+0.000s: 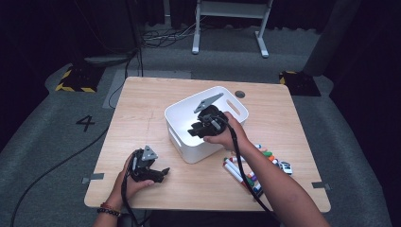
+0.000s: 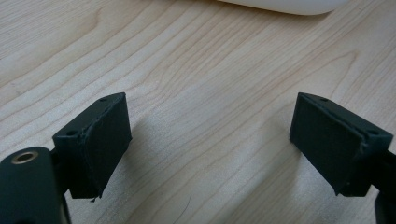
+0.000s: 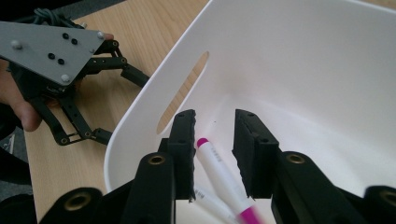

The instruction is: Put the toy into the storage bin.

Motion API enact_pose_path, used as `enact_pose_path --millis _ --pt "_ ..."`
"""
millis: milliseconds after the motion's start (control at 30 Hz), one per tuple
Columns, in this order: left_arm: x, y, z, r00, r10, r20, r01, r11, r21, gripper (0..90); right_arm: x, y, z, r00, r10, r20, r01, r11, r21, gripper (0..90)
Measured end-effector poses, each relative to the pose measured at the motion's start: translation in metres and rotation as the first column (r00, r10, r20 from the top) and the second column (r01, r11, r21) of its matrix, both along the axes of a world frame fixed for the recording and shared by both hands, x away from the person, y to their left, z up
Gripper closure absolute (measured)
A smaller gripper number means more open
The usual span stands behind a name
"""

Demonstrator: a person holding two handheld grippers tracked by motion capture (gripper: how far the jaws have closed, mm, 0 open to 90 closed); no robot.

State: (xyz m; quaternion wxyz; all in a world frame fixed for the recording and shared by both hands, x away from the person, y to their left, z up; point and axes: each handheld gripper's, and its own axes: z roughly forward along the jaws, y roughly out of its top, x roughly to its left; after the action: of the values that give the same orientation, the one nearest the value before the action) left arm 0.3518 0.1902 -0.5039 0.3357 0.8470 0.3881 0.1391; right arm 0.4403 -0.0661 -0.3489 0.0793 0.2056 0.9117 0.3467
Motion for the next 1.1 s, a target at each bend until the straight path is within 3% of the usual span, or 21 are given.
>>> enact_pose_path --millis 67,133,300,500,600,867,900,1067,1100 --pt "0.000 0.000 0.000 1.0000 0.000 -0.001 0.000 1.0000 0.001 12.8 -0.007 -0.013 0.007 0.9999 0.000 0.016 0.000 0.9986 0.052 67.3" --pt "0.000 0.000 0.000 1.0000 0.000 0.000 0.000 1.0000 0.000 12.7 -0.013 -0.024 0.011 0.9989 -0.024 0.040 0.022 0.9977 0.064 67.0" --pt "0.000 0.000 0.000 1.0000 0.000 -0.001 0.000 1.0000 0.001 12.8 -0.036 -0.060 0.021 0.9968 -0.006 0.079 -0.004 0.9912 0.132 65.4" --pt "0.000 0.000 0.000 1.0000 0.003 0.000 -0.003 1.0000 -0.001 12.8 -0.067 -0.104 0.012 0.9948 -0.003 0.101 -0.012 0.9893 0.146 64.2" --pt "0.000 0.000 0.000 1.0000 0.003 0.000 -0.003 1.0000 -0.001 12.8 -0.082 -0.124 -0.004 0.9953 0.005 0.097 -0.018 0.9901 0.139 63.6" --pt "0.000 0.000 0.000 1.0000 0.001 -0.004 -0.001 1.0000 -0.002 12.8 -0.116 -0.161 -0.067 0.9977 -0.008 0.067 0.005 0.9990 0.045 63.0" --pt "0.000 0.000 0.000 1.0000 0.001 -0.004 -0.001 1.0000 -0.002 12.8 -0.118 -0.164 -0.074 0.9991 -0.010 0.041 0.008 0.9985 0.055 62.9" --pt "0.000 0.000 0.000 1.0000 0.001 -0.004 -0.001 1.0000 -0.002 12.8 -0.124 -0.169 -0.105 0.9993 -0.039 -0.001 0.039 0.9992 0.010 62.9" --pt "0.000 0.000 0.000 1.0000 0.002 -0.001 -0.002 1.0000 0.001 12.8 -0.124 -0.169 -0.110 0.9991 -0.041 0.008 0.041 0.9992 -0.005 62.9"
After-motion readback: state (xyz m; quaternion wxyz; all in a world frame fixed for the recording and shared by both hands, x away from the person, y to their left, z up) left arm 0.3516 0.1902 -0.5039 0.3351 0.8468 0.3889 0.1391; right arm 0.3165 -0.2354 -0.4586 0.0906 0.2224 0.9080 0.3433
